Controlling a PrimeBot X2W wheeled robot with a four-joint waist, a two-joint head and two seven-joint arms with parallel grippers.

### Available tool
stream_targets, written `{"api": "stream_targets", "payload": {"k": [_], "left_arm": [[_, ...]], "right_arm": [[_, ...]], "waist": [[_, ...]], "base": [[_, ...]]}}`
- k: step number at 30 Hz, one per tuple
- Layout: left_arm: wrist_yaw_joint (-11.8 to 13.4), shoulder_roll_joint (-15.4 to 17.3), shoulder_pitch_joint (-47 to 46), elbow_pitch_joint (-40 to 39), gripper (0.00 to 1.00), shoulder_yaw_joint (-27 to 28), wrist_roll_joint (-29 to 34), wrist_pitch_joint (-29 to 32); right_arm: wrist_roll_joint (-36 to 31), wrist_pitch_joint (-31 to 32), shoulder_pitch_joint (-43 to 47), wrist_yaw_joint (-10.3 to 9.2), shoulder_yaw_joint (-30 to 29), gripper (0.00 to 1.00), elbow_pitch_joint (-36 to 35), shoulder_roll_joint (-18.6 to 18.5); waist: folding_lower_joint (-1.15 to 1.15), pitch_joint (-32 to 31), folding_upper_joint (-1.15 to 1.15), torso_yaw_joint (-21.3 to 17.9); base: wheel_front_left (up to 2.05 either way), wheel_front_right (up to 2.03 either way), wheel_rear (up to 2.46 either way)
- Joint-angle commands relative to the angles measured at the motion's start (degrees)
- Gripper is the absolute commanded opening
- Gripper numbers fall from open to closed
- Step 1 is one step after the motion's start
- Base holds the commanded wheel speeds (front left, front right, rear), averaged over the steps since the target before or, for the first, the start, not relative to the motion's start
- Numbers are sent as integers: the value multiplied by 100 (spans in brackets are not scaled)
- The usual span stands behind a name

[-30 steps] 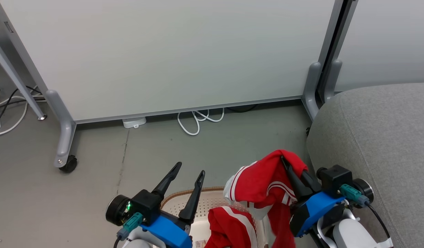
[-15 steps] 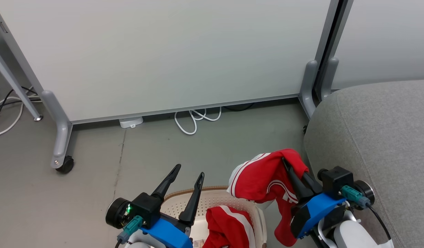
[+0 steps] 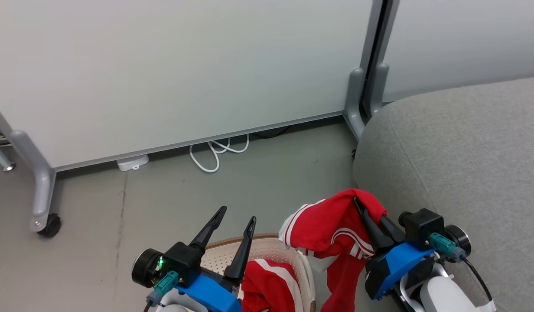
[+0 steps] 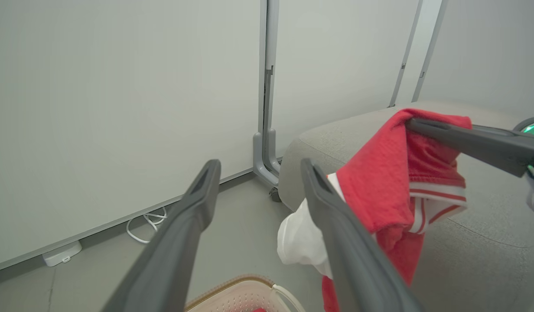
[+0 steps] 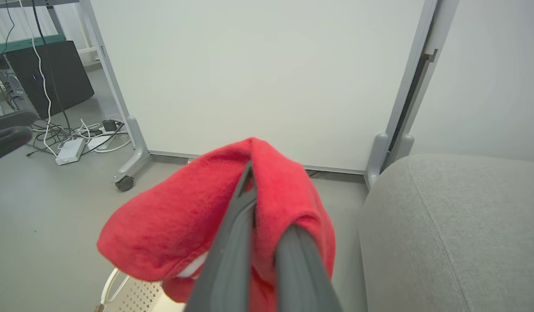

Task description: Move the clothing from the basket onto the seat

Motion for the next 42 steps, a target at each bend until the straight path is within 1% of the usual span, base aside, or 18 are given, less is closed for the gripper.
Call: {"api": "stream_targets", "payload": {"k": [1,15,25,32,42], "left_arm": [[-42,7,-8,-21,100,30,15,-16],[-42,-22,-2,-22,100,-11,2,-16],[-27,-14,49,-20,100,9,1,-16],[-27,-14,15,-38,100,30,41,-16],[-27,-2,-59,-12,100,-9,40,-16]], "right_arm": [[-31,-12,-45,1,1,0,-39,-32],[-22,34,-7,2,13,0,-134,-64],[11,4,18,2,29,0,-158,-44],[19,1,31,2,22,0,-160,-32],[-11,27,-47,2,-22,0,-163,-9]], "waist": [[0,13,0,-172],[0,53,0,-1333],[0,89,0,-1956],[0,150,0,-2145],[0,200,0,-2073]], "base": [[0,0,0],[0,0,0],[0,0,0],[0,0,0],[0,0,0]]}}
